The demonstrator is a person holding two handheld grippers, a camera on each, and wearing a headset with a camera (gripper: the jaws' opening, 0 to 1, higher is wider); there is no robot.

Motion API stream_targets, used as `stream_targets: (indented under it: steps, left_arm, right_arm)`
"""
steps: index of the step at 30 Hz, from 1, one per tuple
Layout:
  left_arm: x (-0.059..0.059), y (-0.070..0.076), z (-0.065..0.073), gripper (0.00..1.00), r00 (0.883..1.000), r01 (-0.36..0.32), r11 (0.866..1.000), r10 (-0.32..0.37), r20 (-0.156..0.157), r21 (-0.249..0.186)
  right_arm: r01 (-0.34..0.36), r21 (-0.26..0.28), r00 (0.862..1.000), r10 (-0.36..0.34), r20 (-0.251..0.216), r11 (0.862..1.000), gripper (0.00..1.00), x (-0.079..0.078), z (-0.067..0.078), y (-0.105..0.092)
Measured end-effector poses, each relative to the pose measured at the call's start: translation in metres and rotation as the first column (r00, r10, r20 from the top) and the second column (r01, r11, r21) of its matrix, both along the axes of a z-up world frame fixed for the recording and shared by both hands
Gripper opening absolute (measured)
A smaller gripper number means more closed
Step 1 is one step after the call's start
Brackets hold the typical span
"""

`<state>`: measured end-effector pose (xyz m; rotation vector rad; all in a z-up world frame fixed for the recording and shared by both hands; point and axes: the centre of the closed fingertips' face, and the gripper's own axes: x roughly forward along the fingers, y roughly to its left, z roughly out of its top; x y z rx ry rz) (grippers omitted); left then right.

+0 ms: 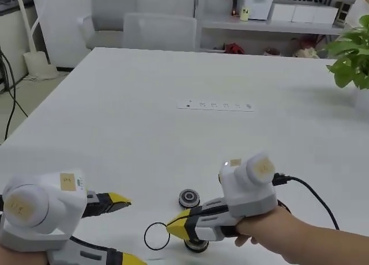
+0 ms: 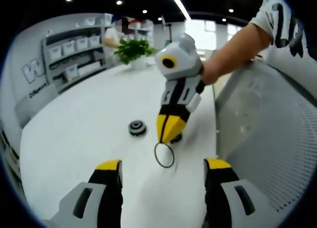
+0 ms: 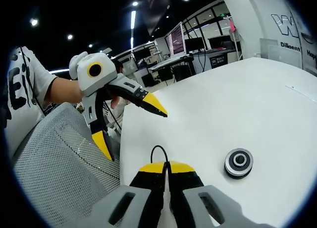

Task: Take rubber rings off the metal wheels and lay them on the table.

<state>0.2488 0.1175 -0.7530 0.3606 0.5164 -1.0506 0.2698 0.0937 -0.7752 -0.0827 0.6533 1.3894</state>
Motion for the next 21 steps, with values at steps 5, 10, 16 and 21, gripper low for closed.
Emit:
stream_targets:
  steps: [5,10,16,21]
  left_arm:
    - [-0.0007,0.0006,0.0001,0.68,1.0,0.0,1.0,0.0,0.0,0.001]
    - [-0.0003,0.0006,-0.0003,0.68,1.0,0.0,1.0,0.0,0.0,0.005]
    - [-0.001,-0.0027,-0.0018,0.67,1.0,0.009,1.0,-0.008,-0.005,0.009]
    - [-0.0021,-0.0058,-0.0025,0.67,1.0,0.02,1.0,-0.02,-0.011,0.012]
  right_arm:
    - [0.002,-0.028,1.0,-0.002,0.022,1.0,0.0,-0.0012,-0.0067,0.0015]
    - [0.002,-0.045,0.999,0.0,0.042,0.999,0.0,-0.0012,-0.0099,-0.0004]
    - [0.007,-0.044,0.999,-0.006,0.041,0.999,0.05,-0.0012,-0.0099,-0.0005]
    - [0.0,-0.043,0.999,0.002,0.036,0.999,0.11,-0.0055,-0.0092,-0.0023]
